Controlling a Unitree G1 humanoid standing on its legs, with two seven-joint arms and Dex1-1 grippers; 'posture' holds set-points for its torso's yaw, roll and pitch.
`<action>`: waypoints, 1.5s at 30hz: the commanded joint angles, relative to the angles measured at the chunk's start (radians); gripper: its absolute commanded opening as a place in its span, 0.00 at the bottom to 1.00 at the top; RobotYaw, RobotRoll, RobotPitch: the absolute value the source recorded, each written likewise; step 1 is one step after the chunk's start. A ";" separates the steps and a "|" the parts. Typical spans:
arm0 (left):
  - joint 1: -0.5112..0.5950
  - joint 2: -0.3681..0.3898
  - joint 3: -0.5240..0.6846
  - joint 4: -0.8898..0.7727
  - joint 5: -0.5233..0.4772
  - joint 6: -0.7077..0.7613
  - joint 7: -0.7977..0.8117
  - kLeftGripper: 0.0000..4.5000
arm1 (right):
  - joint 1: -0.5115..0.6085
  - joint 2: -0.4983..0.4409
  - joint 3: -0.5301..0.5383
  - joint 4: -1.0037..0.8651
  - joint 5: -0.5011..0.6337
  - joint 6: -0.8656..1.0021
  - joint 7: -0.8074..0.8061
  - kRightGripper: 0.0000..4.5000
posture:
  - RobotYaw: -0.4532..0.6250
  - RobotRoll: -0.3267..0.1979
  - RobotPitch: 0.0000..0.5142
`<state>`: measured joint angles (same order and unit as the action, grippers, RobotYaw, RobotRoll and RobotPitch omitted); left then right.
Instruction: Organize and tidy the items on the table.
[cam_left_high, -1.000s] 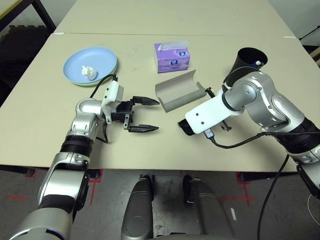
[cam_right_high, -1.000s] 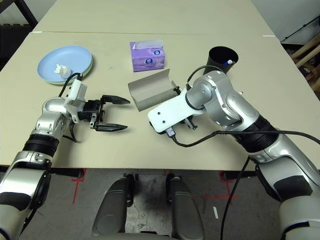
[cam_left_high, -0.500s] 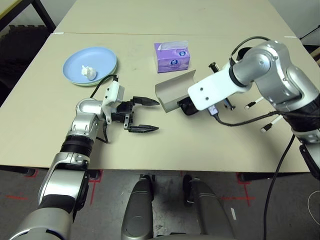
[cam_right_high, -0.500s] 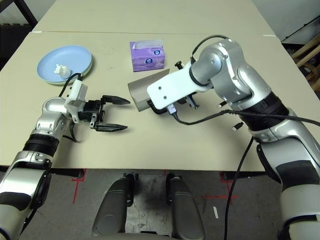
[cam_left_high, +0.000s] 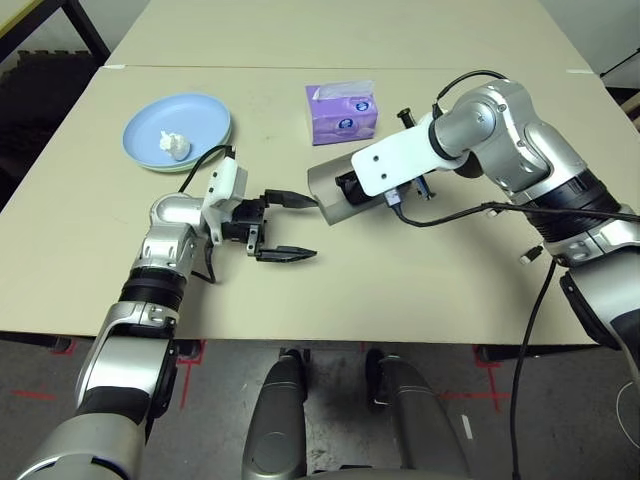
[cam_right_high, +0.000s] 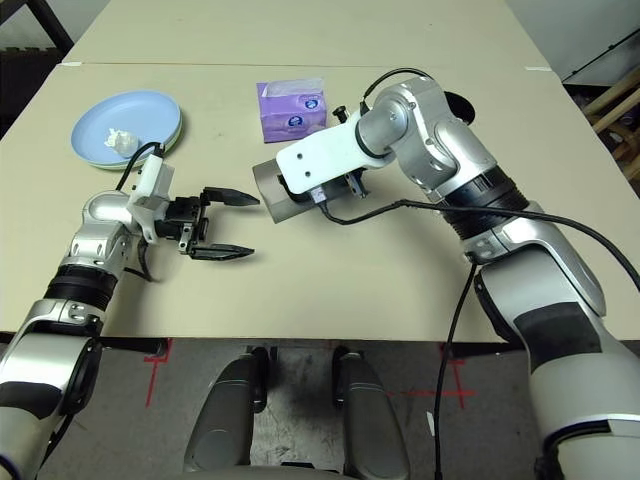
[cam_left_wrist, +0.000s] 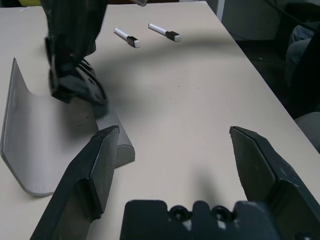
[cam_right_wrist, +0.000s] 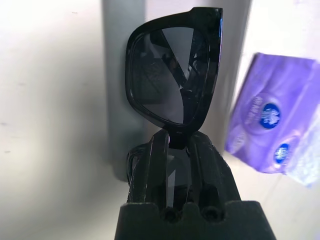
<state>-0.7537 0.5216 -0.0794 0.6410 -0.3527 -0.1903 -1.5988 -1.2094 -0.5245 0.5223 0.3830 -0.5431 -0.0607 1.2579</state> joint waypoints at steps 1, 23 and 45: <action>0.016 0.014 0.000 -0.019 0.011 0.004 -0.015 1.00 | -0.023 0.017 0.013 0.036 -0.008 -0.022 -0.019 0.12 | 0.53 0.62 0.45; 0.026 0.018 0.003 -0.040 0.009 0.015 -0.011 1.00 | -0.059 0.101 0.032 0.177 -0.046 -0.108 -0.078 0.12 | 0.54 0.62 0.46; 0.031 0.018 0.005 -0.054 0.010 0.024 -0.008 1.00 | 0.026 0.104 0.031 0.063 -0.017 -0.033 0.011 0.12 | 0.54 0.62 0.48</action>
<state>-0.7362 0.5301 -0.0777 0.6029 -0.3528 -0.1660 -1.5976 -1.1922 -0.4188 0.5455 0.4679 -0.5744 -0.0978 1.2559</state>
